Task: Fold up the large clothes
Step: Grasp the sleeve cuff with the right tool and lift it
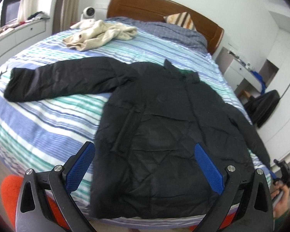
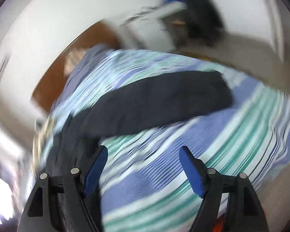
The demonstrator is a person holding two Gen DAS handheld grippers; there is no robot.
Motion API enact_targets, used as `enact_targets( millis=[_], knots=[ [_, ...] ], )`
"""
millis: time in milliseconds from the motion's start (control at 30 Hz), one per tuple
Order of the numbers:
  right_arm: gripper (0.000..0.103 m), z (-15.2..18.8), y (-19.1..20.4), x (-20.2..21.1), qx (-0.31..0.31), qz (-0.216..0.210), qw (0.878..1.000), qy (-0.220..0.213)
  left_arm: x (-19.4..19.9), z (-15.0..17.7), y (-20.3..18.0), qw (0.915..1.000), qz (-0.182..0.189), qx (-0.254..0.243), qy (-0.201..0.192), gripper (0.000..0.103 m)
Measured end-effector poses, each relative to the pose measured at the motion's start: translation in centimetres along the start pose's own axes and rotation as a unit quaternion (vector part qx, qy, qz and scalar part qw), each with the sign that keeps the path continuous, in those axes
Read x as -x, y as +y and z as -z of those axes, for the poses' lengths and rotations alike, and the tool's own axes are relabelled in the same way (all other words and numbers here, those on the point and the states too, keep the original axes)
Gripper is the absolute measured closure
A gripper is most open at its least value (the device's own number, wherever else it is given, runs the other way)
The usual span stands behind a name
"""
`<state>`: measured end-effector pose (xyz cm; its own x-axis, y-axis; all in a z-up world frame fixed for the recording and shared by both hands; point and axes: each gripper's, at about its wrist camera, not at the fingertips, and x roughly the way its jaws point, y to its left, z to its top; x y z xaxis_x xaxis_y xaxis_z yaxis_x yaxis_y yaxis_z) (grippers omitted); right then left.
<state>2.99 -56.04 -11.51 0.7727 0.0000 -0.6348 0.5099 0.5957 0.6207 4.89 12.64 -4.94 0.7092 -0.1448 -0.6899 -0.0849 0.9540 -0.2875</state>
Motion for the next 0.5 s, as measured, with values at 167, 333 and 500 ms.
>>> enact_targets(
  millis=[167,333,500],
  knots=[
    [0.038,-2.8,-6.3,-3.8,-0.176,0.003,0.984,-0.026,-0.2,1.0,0.5,0.9996,-0.026,-0.005,0.013,0.001],
    [0.070,-4.3,-7.4,-5.7,-0.222,0.027,0.974,-0.041,-0.9,1.9,0.6,0.9989,-0.037,-0.004,0.030,0.001],
    [0.091,-5.1,-1.3,-3.0,-0.063,0.056,0.993,-0.079,-1.1,2.2,0.6,0.9981,-0.049,-0.013,0.034,0.001]
  ],
)
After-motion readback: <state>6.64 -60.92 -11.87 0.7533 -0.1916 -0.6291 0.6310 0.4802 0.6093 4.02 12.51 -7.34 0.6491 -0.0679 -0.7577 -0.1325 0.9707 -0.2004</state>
